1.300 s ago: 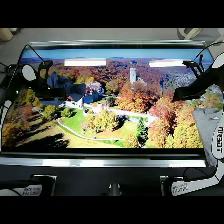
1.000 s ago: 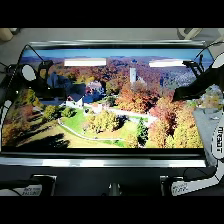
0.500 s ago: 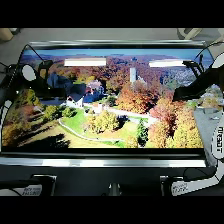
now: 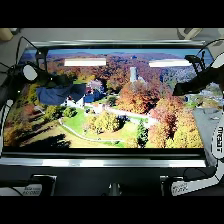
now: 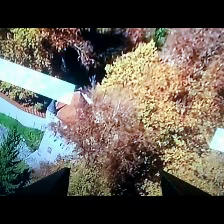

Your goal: Fold the shirts.

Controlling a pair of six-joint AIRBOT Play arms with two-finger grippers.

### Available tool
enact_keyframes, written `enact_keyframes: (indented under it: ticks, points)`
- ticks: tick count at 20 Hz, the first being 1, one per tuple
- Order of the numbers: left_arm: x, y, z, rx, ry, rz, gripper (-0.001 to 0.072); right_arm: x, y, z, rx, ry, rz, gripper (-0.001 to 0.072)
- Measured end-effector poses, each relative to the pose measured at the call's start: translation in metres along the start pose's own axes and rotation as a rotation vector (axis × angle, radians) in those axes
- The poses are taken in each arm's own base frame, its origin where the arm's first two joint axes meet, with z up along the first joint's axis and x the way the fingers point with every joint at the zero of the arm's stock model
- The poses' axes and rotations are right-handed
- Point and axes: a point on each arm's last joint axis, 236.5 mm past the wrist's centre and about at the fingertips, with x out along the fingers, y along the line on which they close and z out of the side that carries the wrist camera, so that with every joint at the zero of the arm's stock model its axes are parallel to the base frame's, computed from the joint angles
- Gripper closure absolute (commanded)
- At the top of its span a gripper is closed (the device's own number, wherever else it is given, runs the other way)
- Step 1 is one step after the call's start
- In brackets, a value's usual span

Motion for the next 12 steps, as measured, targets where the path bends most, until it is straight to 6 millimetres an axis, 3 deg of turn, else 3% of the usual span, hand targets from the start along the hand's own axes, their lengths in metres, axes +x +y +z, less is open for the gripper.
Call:
enact_keyframes:
  ticks: [3, 6, 7, 8, 9, 11, 12]
  points:
    - [0.020, 0.045, 0.014, -0.138, 0.001, 0.070, -0.0007, 0.003, -0.004, 0.007, -0.034, -0.027, -0.013, 0.0111]
    - [0.057, 0.070, -0.007, -0.282, 0.112, 0.064, -0.0003, 0.006, -0.004, 0.007, -0.048, -0.025, -0.009, 0.0111]
    - [0.071, 0.072, -0.017, -0.325, 0.152, 0.050, 0.0129, 0.007, -0.004, 0.007, -0.052, -0.022, -0.006, 0.0113]
    - [0.083, 0.073, -0.026, -0.367, 0.188, 0.033, 0.0583, 0.007, -0.004, 0.006, -0.058, -0.018, -0.004, 0.0114]
    - [0.092, 0.071, -0.032, -0.399, 0.212, 0.014, 0.0682, 0.007, -0.004, 0.006, -0.066, -0.018, -0.004, 0.0115]
    - [0.098, 0.060, -0.032, -0.443, 0.230, -0.045, 0.0685, 0.004, -0.004, 0.006, -0.083, -0.020, -0.009, 0.0126]
    - [0.093, 0.050, -0.022, -0.434, 0.208, -0.084, 0.0685, -0.002, -0.004, 0.009, -0.091, -0.036, -0.021, 0.0132]
